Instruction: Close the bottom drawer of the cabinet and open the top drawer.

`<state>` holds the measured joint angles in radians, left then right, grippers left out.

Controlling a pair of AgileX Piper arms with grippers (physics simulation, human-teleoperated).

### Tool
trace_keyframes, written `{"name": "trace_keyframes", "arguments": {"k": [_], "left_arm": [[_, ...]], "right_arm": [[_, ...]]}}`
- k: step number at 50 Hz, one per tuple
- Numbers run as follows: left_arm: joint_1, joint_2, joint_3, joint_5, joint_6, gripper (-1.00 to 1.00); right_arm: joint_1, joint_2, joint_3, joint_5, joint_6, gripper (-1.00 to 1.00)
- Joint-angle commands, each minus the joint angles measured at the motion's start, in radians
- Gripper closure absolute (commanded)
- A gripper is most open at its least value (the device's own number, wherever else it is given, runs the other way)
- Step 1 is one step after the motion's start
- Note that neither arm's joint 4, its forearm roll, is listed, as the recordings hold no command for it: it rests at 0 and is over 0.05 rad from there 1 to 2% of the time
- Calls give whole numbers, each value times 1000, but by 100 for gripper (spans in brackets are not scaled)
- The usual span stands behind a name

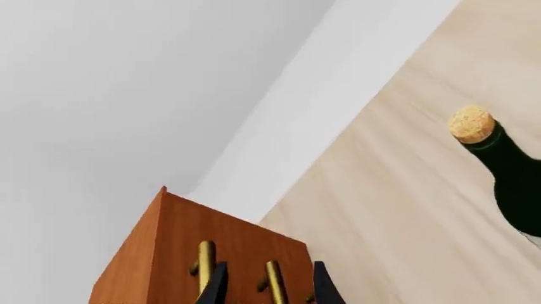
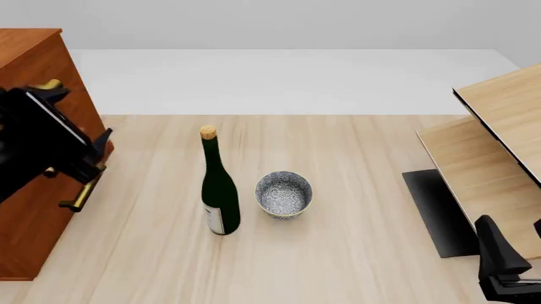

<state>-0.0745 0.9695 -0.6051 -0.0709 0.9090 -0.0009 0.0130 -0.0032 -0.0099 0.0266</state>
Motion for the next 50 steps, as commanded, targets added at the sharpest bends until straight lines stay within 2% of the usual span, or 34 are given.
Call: {"name": "trace_keyframes", "arguments": {"k": [1, 22, 27, 33, 35, 39, 45, 50], "left_arm": [[40, -20, 22, -31, 123, -100], [83, 7, 55, -151, 277, -100], [104, 2, 90, -196, 343, -100], [114, 5, 106, -213, 366, -100], [128, -1, 136, -237, 408, -100], [134, -14, 130, -222, 416, -100], [150, -14, 154, -259, 475, -100], [155, -29, 152, -243, 492, -100]], "right_arm": [[-2, 2, 0, -2, 2, -100], [-6, 7, 0, -6, 2, -100], [-7, 10, 0, -8, 2, -100], [-8, 10, 0, -9, 3, -100], [-9, 12, 1, -11, 3, -100], [-8, 11, 0, -10, 3, -100], [-9, 13, 0, -12, 5, -100], [-9, 14, 0, -13, 5, -100]]}}
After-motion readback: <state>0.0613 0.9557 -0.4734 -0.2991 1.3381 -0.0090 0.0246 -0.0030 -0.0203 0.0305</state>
